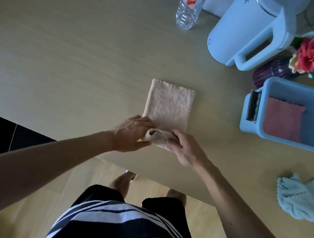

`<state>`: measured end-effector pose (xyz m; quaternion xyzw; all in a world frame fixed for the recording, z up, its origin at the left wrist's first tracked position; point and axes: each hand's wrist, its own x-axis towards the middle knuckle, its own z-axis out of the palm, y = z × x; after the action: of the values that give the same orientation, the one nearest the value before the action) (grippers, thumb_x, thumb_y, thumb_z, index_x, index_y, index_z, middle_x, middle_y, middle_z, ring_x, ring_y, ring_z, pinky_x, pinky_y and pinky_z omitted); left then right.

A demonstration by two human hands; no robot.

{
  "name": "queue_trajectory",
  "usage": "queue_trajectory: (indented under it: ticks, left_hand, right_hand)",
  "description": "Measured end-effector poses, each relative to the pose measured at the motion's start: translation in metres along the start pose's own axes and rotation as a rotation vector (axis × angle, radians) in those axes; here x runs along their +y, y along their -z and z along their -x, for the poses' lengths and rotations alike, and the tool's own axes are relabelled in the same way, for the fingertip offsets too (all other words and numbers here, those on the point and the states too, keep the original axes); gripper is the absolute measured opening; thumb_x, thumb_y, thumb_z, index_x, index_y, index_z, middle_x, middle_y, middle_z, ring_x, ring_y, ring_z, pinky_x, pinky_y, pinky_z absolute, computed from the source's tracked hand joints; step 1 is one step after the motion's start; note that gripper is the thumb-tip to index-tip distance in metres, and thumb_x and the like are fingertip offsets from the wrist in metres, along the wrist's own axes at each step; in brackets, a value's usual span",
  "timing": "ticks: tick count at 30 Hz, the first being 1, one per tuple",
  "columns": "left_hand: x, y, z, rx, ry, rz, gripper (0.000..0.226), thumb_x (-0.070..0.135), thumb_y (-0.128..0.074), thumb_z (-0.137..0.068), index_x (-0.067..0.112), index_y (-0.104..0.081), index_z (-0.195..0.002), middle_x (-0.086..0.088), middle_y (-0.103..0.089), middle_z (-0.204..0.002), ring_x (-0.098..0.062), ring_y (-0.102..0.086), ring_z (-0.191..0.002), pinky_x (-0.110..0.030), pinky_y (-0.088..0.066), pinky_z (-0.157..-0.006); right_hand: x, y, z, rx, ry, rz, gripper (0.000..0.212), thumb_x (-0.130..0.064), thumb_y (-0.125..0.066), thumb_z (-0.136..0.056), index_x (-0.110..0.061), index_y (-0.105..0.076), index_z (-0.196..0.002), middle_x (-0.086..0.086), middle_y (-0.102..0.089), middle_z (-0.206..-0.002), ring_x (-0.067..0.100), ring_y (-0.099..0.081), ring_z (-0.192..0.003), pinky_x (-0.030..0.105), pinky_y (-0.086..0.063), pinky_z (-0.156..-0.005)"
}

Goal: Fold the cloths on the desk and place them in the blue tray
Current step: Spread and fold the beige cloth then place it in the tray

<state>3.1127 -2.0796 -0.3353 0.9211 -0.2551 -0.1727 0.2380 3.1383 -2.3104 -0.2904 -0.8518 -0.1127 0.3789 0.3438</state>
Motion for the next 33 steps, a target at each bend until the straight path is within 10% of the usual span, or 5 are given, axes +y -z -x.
queue_trajectory:
  ticks: [4,11,16,23,33]
  left_hand:
    - [0.014,0.008,-0.002,-0.001,0.357,0.443,0.023,0.028,-0.062,-0.095,0.014,-0.052,-0.08,0.005,-0.052,-0.062,-0.018,-0.048,-0.056,-0.024,-0.037,-0.05]
    - [-0.001,0.01,-0.003,-0.055,0.593,0.745,0.04,0.039,-0.059,-0.078,0.008,-0.037,-0.065,0.004,-0.033,-0.064,-0.011,-0.031,-0.059,-0.033,-0.028,-0.056]
    - [-0.009,0.002,-0.007,0.02,0.721,0.969,0.054,0.047,-0.06,-0.08,-0.003,-0.055,-0.098,-0.007,-0.052,-0.082,-0.018,-0.051,-0.077,-0.039,-0.045,-0.067]
    - [0.002,0.009,-0.014,0.145,0.777,0.863,0.016,0.028,-0.063,-0.089,0.018,-0.058,-0.101,-0.008,-0.074,-0.09,-0.032,-0.068,-0.076,-0.042,-0.056,-0.064]
    - [0.009,0.006,-0.004,0.404,0.644,0.374,0.048,0.016,-0.061,-0.088,0.011,-0.043,-0.132,-0.008,-0.064,-0.1,-0.023,-0.061,-0.084,-0.037,-0.053,-0.067]
  right_hand:
    - [0.004,0.017,0.004,-0.085,0.03,-0.281,0.033,-0.042,-0.074,-0.082,-0.027,-0.061,-0.108,-0.006,-0.066,-0.095,0.01,-0.062,-0.084,0.026,-0.049,-0.074]
    - [0.013,0.025,-0.016,0.13,-0.067,-0.397,0.026,-0.02,-0.074,-0.086,-0.012,-0.054,-0.071,0.003,-0.044,-0.058,0.017,-0.037,-0.051,0.034,-0.03,-0.05]
    - [0.007,0.021,-0.041,0.334,-0.195,-0.315,0.04,-0.032,-0.066,-0.093,-0.017,-0.041,-0.066,-0.003,-0.037,-0.056,0.008,-0.032,-0.045,0.026,-0.026,-0.045]
    - [0.017,0.01,-0.062,0.398,-0.222,-0.166,0.039,-0.036,-0.058,-0.098,-0.012,-0.043,-0.071,0.005,-0.039,-0.063,0.017,-0.034,-0.055,0.031,-0.027,-0.05]
    - [0.013,0.005,-0.062,0.622,-0.05,-0.038,0.027,-0.033,-0.061,-0.097,-0.007,-0.056,-0.103,0.003,-0.061,-0.081,0.015,-0.051,-0.066,0.032,-0.043,-0.061]
